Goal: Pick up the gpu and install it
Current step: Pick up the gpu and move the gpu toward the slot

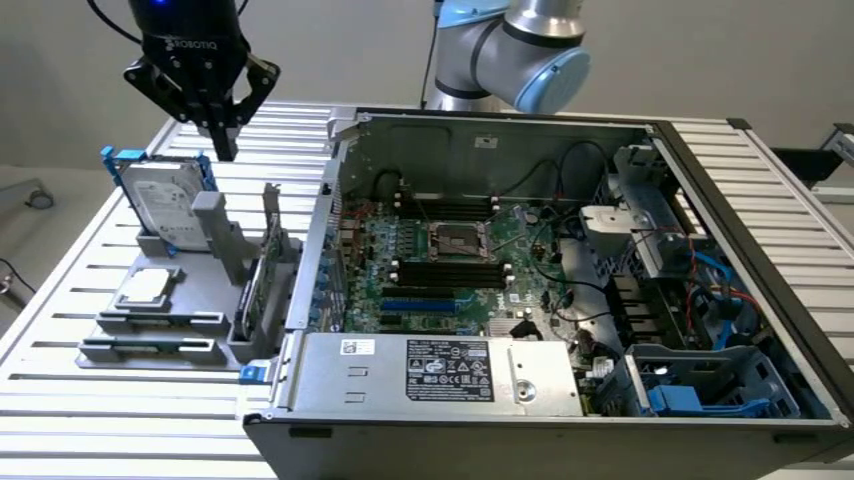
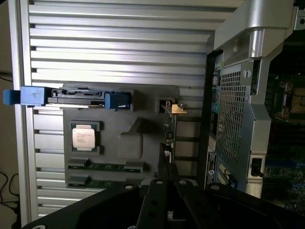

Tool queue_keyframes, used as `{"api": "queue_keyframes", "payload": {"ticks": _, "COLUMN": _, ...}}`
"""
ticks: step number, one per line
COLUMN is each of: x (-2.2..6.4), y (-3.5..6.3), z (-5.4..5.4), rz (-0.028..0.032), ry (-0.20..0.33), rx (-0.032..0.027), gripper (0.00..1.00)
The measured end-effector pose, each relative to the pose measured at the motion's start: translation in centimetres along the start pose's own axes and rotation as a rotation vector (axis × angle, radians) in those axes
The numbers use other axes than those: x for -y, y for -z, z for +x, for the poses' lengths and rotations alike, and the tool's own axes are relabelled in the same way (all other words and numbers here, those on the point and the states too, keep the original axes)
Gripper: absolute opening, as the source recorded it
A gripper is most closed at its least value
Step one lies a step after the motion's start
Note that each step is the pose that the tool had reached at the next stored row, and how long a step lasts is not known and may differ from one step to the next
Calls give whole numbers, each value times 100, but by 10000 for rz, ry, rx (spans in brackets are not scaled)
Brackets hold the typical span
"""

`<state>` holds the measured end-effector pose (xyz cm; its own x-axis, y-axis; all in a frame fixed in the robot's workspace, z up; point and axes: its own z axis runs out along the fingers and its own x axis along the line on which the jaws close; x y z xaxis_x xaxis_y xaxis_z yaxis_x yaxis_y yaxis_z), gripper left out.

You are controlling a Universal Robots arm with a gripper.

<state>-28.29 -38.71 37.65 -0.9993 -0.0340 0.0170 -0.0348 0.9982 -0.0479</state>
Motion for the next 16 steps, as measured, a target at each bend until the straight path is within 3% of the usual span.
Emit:
{"api": "queue_keyframes", "payload": {"ticks": 8, "x": 0, "y": 0, "z": 0, "rz": 0, "ry": 0, "rx": -1, "gripper": 12}}
{"api": "queue_keyframes", "payload": {"ticks": 14, "x": 0, "y": -1, "z": 0, "rz": 0, "ry": -1, "rx": 0, "gripper": 36}}
{"api": "queue_keyframes", "payload": {"ticks": 16, "x": 3, "y": -29, "z": 0, "rz": -1, "ry": -4, "rx": 1, "gripper": 36}}
